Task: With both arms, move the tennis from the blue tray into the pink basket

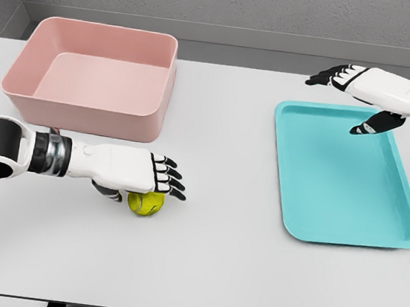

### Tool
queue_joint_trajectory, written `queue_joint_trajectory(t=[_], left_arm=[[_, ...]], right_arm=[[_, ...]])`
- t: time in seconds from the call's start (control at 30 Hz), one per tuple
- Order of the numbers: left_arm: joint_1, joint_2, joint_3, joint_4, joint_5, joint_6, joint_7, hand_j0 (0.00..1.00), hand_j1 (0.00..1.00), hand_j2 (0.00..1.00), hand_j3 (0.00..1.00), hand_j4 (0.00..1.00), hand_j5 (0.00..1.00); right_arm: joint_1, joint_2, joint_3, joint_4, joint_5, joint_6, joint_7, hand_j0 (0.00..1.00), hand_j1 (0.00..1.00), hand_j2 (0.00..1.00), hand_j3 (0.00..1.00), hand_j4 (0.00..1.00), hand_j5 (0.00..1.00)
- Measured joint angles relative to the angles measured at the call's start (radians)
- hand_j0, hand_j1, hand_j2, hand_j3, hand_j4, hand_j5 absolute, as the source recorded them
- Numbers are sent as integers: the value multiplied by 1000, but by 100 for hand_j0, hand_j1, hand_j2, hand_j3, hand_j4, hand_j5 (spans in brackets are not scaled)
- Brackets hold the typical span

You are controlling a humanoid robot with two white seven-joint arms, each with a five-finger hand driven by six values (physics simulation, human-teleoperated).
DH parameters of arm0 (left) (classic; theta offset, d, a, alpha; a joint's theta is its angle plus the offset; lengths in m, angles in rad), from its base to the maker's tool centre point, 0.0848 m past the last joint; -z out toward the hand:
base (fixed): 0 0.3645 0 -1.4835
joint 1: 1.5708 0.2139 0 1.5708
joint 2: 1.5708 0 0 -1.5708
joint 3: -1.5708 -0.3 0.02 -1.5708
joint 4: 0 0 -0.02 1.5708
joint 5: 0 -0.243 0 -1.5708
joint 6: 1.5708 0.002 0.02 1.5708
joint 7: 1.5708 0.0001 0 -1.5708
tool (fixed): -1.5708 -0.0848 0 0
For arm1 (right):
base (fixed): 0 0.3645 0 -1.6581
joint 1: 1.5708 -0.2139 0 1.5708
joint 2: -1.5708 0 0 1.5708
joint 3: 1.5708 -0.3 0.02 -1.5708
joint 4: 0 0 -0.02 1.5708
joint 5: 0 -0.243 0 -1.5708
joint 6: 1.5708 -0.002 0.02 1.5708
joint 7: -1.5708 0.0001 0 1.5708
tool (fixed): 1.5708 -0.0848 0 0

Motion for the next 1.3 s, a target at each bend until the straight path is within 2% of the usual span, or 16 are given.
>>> queue_joint_trajectory(t=[1.3], left_arm=[[41, 8, 9, -7, -4, 0, 0, 100, 100, 100, 100, 100, 100]], right_arm=[[9, -2, 0, 3, 0, 0, 0, 100, 100, 100, 100, 100, 100]])
